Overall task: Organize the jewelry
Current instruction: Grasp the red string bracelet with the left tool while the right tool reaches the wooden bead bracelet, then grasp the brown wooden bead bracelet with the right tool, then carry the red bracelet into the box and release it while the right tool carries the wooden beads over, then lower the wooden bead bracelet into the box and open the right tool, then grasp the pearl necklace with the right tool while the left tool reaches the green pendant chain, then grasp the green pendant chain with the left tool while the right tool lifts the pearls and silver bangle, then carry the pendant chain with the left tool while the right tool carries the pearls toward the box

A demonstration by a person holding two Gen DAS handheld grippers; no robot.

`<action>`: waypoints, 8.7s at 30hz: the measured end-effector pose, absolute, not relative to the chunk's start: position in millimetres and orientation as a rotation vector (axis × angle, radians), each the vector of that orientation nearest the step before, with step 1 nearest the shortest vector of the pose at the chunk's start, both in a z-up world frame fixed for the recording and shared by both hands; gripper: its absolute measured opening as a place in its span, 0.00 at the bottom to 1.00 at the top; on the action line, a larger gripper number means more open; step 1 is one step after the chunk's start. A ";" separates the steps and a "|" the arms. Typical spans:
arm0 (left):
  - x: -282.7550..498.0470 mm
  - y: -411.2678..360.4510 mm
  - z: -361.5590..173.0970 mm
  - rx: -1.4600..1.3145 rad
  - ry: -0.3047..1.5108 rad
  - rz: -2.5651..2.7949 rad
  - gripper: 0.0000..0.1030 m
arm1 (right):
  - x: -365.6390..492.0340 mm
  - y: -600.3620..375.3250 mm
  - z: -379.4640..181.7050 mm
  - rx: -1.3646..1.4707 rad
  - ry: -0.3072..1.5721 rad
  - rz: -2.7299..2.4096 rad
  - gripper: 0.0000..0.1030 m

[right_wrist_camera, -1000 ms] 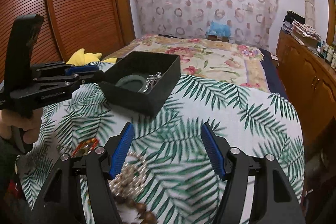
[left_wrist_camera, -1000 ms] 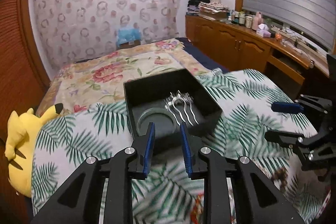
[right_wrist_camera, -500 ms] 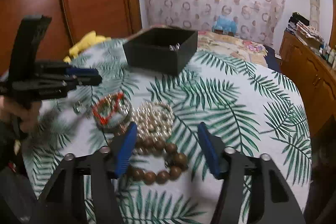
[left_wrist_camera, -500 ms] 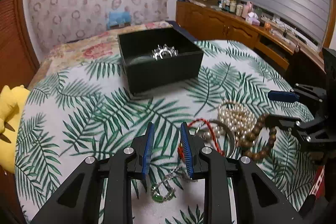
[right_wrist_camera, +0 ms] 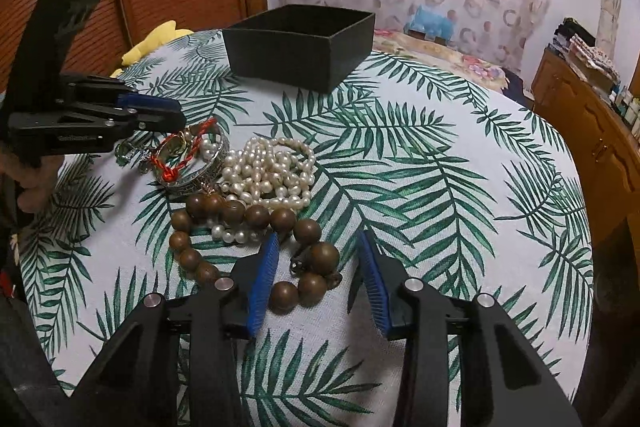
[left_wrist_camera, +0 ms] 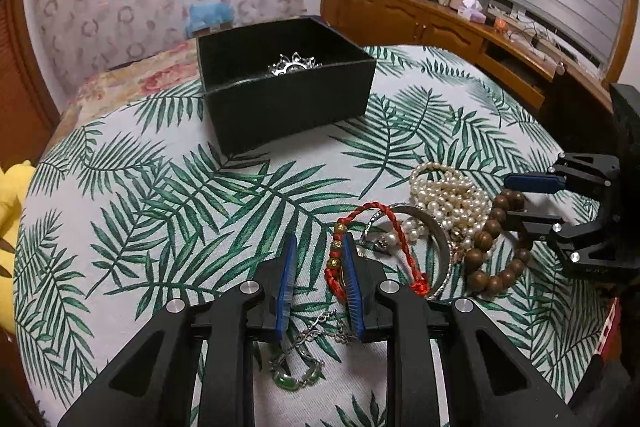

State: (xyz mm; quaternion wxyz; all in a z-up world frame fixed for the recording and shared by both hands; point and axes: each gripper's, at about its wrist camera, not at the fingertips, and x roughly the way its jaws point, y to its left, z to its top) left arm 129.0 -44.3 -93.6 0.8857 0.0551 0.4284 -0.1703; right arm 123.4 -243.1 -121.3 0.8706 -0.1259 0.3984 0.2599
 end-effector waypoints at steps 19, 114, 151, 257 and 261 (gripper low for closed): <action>121.2 -47.4 -73.2 0.128 0.805 -0.317 0.06 | 123.7 -242.9 -122.3 -0.272 0.830 0.536 0.42; 233.3 -10.0 -13.0 0.035 0.687 -0.308 0.06 | 288.2 -160.0 -27.3 -0.155 0.714 0.695 0.20; 153.6 -19.8 -59.6 0.029 0.778 -0.346 0.31 | 187.8 -198.2 -74.4 -0.159 0.764 0.616 0.26; 71.9 -17.6 -44.6 0.083 0.653 -0.297 0.14 | 144.2 -183.0 -50.3 -0.217 0.689 0.640 0.07; 81.0 -18.0 -32.5 0.085 0.623 -0.292 0.14 | 155.1 -183.8 -42.1 -0.213 0.670 0.625 0.07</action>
